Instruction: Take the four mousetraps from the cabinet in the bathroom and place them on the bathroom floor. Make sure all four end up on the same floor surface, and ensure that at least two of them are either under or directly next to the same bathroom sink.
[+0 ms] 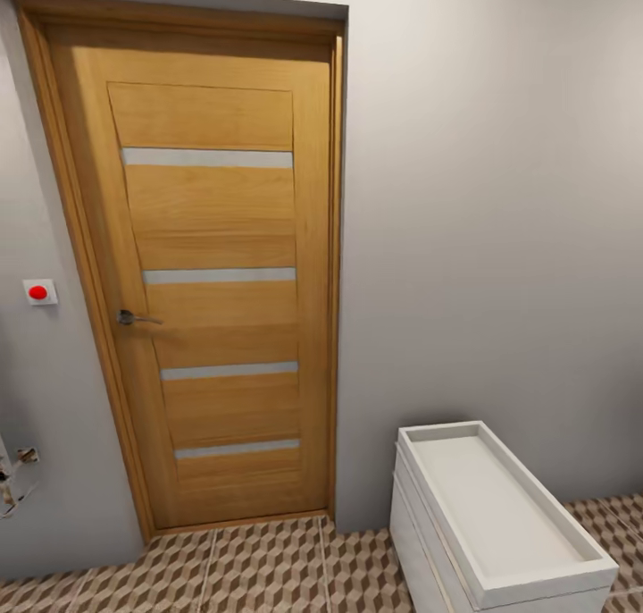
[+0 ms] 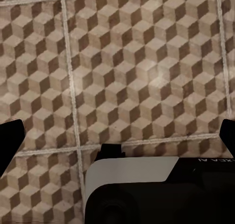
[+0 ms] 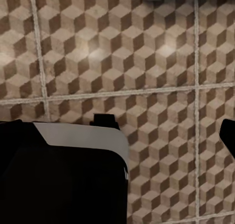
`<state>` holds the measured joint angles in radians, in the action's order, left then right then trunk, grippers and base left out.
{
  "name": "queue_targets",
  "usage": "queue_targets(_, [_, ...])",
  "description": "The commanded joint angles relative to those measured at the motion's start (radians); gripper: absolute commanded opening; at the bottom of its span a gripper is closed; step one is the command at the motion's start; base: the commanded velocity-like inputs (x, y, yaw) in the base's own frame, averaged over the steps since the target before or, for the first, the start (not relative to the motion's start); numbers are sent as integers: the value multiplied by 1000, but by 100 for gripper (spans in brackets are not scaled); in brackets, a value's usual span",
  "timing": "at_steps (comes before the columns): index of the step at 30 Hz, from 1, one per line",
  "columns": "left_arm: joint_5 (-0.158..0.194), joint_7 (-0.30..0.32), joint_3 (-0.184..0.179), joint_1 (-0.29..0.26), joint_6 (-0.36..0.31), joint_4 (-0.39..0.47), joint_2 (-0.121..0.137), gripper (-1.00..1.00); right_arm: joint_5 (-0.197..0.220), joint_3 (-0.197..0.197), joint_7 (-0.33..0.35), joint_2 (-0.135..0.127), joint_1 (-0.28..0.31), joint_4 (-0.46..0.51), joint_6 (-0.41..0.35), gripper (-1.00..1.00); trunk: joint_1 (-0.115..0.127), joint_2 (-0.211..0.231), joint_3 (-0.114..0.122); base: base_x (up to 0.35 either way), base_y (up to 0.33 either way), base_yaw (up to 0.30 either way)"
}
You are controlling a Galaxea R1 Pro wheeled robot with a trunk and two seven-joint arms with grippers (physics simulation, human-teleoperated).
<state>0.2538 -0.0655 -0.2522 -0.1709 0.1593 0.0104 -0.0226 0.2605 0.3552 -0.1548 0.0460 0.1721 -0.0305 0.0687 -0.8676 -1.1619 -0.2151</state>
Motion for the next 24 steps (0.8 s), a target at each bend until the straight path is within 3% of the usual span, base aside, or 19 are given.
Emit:
queue_targets(1, [8, -3, -9, -1, 3, -1, 0, 100, 10, 9, 1, 0, 1, -3, 6, 100, 0, -1, -1, 0, 0, 281])
queue_targets(24, [9, -2, -9, -1, 3, -1, 0, 100, 11, 10, 4, 6, 1, -3, 7, 100, 0, -1, -1, 0, 0, 291])
